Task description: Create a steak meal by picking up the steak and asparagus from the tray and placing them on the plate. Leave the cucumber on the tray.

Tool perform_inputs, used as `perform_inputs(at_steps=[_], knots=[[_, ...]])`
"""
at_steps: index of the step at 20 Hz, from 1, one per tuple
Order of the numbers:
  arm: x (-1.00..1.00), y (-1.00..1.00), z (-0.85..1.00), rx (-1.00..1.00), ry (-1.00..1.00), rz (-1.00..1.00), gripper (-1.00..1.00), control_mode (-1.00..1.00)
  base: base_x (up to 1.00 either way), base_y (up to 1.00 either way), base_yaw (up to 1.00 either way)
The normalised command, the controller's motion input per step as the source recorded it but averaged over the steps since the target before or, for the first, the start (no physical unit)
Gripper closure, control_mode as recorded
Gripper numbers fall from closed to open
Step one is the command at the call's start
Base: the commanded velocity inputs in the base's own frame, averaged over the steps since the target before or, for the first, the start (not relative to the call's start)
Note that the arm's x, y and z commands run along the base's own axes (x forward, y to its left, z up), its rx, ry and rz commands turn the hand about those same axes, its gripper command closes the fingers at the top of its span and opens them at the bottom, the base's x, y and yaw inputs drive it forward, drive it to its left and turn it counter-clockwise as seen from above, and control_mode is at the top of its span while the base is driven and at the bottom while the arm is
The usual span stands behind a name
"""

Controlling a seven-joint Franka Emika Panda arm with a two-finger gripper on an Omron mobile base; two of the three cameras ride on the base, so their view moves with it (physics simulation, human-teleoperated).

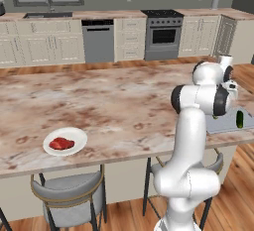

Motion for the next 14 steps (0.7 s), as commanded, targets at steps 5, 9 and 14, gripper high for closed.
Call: perform_inputs(at_steps=[5, 9, 14], knots=[[0.16, -0.23, -0.45, 0.00, 0.01, 0.03, -1.00, -1.00, 0.00, 0.00, 0.00], [0.11, -0.21, -0.43, 0.00, 0.00, 0.03, -1.00, -1.00, 0.00, 0.00, 0.00], [0.18, -0.03, -0.38, 0.00, 0.00, 0.03, -1.00, -1.00, 0.00, 0.00, 0.00]])
